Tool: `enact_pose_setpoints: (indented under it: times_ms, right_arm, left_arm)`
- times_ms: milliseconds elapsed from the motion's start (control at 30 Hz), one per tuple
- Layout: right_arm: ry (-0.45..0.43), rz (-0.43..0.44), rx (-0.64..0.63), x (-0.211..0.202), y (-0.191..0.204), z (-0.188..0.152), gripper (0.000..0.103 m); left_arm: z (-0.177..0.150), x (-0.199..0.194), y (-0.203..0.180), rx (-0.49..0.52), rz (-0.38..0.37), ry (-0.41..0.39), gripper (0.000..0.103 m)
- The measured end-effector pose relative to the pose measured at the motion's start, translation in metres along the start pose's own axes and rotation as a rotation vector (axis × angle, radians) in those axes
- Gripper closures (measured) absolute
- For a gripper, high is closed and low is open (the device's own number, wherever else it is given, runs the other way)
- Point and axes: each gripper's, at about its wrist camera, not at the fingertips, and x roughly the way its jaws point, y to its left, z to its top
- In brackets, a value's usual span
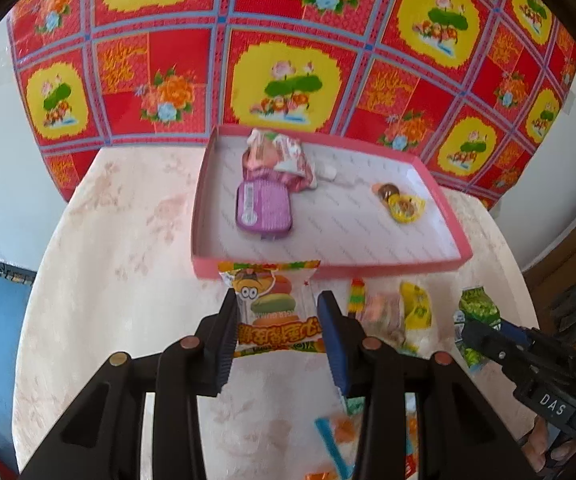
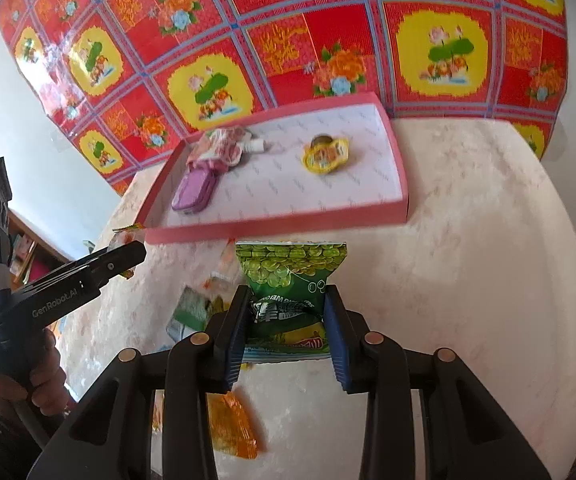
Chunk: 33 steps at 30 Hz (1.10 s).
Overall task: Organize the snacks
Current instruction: 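Carry the cartoon bag with the left gripper while the right carries the green pea bag into the tray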
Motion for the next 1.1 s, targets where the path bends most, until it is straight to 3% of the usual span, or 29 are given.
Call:
enact_pose_setpoints:
  times_ms: [533, 1100]
  right_arm:
    - [-0.048, -0.020, -0.055, 0.015, 0.001, 0.056, 0.067]
    - [-0.006, -0.029, -0.063, 0.043, -0.003, 0.066, 0.067]
  left_arm:
    - [0.029, 0.027, -0.018, 0.038, -0.010, 0.021, 0.062]
    - [0.042, 0.053, -0.040, 0.085, -0.006, 0.050, 0.062]
